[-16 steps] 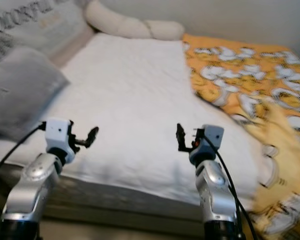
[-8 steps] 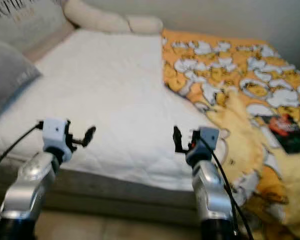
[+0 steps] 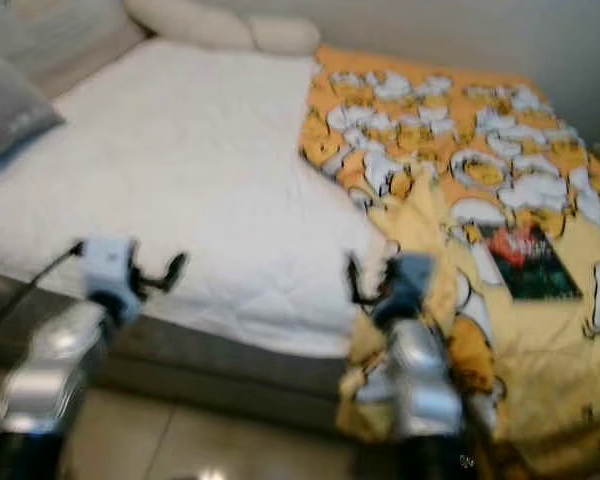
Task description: Clean up the room
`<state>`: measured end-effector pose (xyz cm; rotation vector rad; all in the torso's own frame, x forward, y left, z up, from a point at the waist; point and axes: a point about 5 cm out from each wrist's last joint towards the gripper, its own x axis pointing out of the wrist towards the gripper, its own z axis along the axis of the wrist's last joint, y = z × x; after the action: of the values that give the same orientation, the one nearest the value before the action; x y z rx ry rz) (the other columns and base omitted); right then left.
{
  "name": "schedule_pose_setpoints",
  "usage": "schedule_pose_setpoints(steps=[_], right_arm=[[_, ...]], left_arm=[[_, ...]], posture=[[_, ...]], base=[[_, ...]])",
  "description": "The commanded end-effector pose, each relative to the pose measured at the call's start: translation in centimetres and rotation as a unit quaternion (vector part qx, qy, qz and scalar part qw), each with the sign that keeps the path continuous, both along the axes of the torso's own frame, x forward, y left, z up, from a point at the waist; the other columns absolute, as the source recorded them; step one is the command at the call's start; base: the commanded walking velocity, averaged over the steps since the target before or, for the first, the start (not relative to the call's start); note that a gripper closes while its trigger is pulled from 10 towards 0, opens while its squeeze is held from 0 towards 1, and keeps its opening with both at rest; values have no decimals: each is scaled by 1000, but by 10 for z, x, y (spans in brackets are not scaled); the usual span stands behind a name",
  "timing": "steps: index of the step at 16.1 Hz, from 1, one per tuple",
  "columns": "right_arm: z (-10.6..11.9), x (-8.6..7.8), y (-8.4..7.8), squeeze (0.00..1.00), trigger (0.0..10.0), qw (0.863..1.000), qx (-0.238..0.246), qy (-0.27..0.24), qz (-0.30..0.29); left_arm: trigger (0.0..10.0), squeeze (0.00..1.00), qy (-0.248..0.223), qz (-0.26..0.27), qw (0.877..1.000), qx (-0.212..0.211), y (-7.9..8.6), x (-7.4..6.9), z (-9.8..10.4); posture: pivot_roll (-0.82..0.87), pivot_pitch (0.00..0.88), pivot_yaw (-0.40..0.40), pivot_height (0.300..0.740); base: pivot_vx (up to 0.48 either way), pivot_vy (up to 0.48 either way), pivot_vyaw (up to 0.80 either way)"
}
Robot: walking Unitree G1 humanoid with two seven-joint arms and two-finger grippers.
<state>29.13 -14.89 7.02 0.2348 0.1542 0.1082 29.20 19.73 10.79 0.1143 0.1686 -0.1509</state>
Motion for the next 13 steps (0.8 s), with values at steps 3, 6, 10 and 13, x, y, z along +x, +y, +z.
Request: schedule_pose_setpoints(steps=[3, 6, 10, 13], right_arm=[[3, 3, -5, 1000, 10000, 1000, -19, -9, 5], [3, 3, -8, 1000, 10000, 1000, -22, -10, 4], [-1, 2, -8, 1000, 10000, 1000, -22, -6, -4], [-3, 2, -8, 1000, 10000, 1000, -22, -2, -9]], left_arm=[[10000, 620, -1, -9, 1000, -5, -4, 1, -2], [10000, 620, -1, -7, 1000, -7, -5, 1, -3], [10000, 620, -2, -13, 1000, -3, -6, 1, -4], [10000, 624, -3, -14, 1000, 0, -5, 1, -4]], posture=[[113, 0, -11, 740], [115, 0, -24, 740], [124, 0, -24, 740], [130, 0, -22, 740]], base=[[0, -436, 798], [0, -436, 760], [0, -437, 511], [0, -437, 0]])
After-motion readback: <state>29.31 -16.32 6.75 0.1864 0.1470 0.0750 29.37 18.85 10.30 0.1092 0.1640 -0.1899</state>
